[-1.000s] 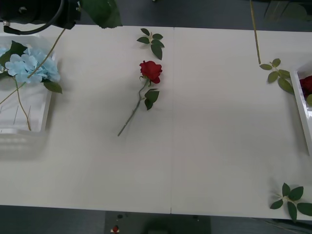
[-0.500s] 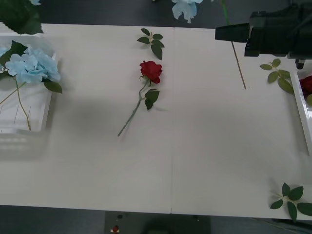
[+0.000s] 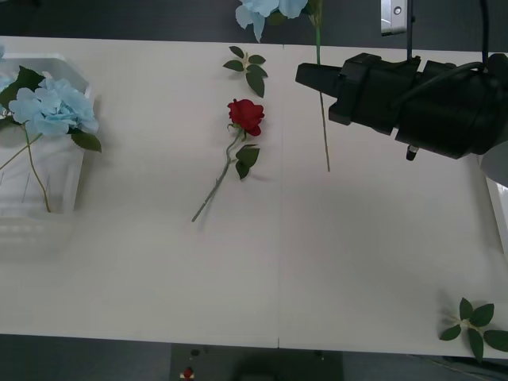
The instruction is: Put the red flowers into the right box and the blue flowers into the left box
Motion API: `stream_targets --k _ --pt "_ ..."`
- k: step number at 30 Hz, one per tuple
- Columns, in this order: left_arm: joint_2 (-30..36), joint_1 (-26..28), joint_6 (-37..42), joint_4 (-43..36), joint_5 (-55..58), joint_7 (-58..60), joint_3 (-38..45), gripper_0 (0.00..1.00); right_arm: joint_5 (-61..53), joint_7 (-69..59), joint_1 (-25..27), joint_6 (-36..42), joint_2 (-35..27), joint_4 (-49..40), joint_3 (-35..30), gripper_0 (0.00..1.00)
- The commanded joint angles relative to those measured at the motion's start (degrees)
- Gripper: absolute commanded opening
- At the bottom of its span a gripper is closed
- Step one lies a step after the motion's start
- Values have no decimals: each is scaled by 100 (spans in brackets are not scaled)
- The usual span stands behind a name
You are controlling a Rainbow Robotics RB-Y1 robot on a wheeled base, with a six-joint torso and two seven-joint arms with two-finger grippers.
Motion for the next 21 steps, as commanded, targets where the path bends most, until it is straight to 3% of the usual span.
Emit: stream_targets --k 1,11,21 --pt "156 -67 -683 530 36 -919 -374 0 83 227 -141 -343 251 -223 111 0" --pt "130 -67 -1869 970 -35 -1262 -1182 0 171 236 -871 -862 567 93 1069 0" --pt "-2 -103 -3425 1743 458 -1447 -2140 0 -32 210 -1266 -844 1007 550 1139 0"
